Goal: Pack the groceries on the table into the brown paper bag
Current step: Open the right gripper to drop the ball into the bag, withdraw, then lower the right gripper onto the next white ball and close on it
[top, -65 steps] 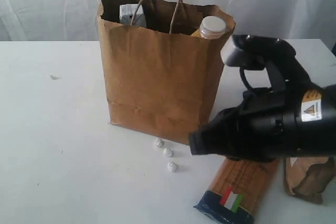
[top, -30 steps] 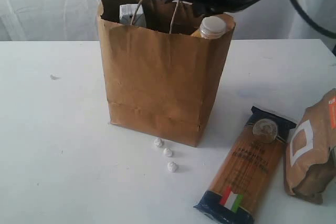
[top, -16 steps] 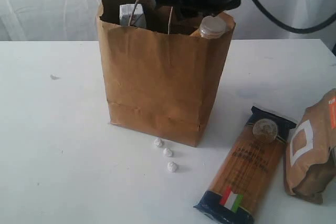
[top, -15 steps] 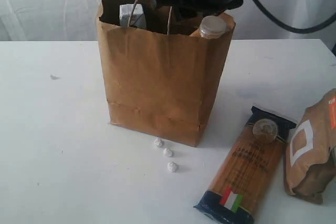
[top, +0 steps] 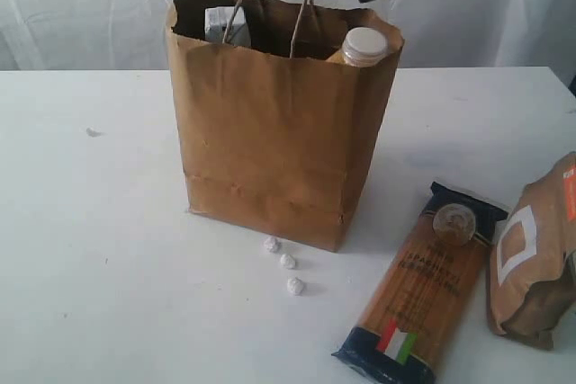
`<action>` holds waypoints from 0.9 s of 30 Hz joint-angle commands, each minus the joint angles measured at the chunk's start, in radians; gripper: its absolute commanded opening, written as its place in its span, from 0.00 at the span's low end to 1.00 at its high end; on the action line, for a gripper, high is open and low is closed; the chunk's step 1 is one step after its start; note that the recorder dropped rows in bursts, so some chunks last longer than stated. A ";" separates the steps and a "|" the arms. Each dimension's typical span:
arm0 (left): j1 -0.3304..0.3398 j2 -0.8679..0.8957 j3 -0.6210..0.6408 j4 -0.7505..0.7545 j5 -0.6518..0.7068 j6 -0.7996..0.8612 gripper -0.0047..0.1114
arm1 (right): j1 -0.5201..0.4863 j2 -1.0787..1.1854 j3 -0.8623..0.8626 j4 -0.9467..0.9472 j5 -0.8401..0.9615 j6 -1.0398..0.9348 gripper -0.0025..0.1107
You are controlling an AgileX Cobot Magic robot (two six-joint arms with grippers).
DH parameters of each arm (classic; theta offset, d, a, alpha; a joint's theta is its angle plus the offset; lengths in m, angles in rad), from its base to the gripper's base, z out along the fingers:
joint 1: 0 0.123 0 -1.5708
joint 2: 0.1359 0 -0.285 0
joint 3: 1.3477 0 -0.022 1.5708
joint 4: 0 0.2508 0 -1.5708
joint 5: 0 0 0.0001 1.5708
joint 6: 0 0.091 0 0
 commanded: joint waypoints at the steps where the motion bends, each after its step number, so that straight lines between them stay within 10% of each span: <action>1: 0.001 -0.005 0.005 -0.008 -0.001 0.000 0.04 | -0.007 -0.135 0.106 0.055 -0.015 -0.039 0.53; 11: 0.001 -0.005 0.005 -0.008 -0.001 0.000 0.04 | -0.007 -0.325 0.425 0.372 -0.067 -0.291 0.53; 27: 0.001 -0.005 0.005 -0.008 -0.001 0.000 0.04 | 0.086 0.139 0.663 0.524 -0.437 -0.508 0.52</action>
